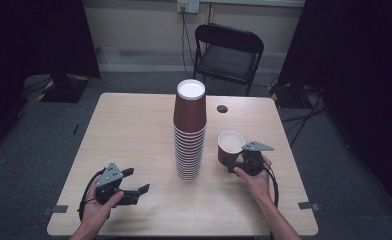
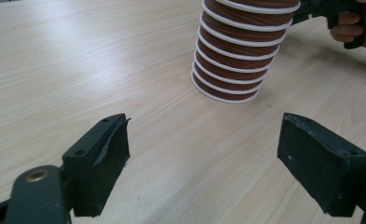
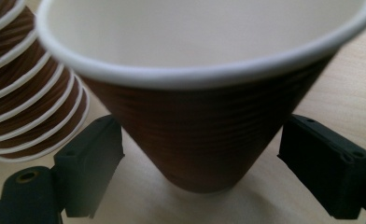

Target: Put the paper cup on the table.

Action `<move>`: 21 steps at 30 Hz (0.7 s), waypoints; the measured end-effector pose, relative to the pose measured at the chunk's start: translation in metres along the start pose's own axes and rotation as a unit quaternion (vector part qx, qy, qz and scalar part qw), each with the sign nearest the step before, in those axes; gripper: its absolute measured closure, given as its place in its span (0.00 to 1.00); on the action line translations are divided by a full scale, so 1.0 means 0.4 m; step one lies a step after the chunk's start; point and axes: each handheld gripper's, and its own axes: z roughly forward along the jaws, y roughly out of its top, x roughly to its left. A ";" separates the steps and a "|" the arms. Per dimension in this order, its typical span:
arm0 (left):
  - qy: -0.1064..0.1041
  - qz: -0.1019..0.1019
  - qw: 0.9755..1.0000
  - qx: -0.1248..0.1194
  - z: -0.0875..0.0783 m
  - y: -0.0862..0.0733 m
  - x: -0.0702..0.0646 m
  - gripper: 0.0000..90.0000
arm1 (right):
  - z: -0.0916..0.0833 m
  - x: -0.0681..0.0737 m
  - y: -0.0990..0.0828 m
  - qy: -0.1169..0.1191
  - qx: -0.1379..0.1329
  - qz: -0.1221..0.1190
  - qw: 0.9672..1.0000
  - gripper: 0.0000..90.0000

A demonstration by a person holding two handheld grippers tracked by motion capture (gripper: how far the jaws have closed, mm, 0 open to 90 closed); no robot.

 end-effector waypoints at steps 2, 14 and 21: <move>0.002 -0.001 1.000 0.000 0.000 0.000 0.001 0.18 | -0.017 -0.002 -0.005 0.004 0.000 0.006 1.000 0.15; 0.017 -0.017 1.000 0.003 -0.002 -0.002 0.024 0.18 | -0.103 -0.010 -0.019 -0.001 -0.005 0.033 0.999 0.18; 0.028 -0.024 0.999 0.012 0.000 -0.003 0.028 0.19 | -0.139 -0.011 -0.028 -0.003 -0.004 0.042 0.999 0.19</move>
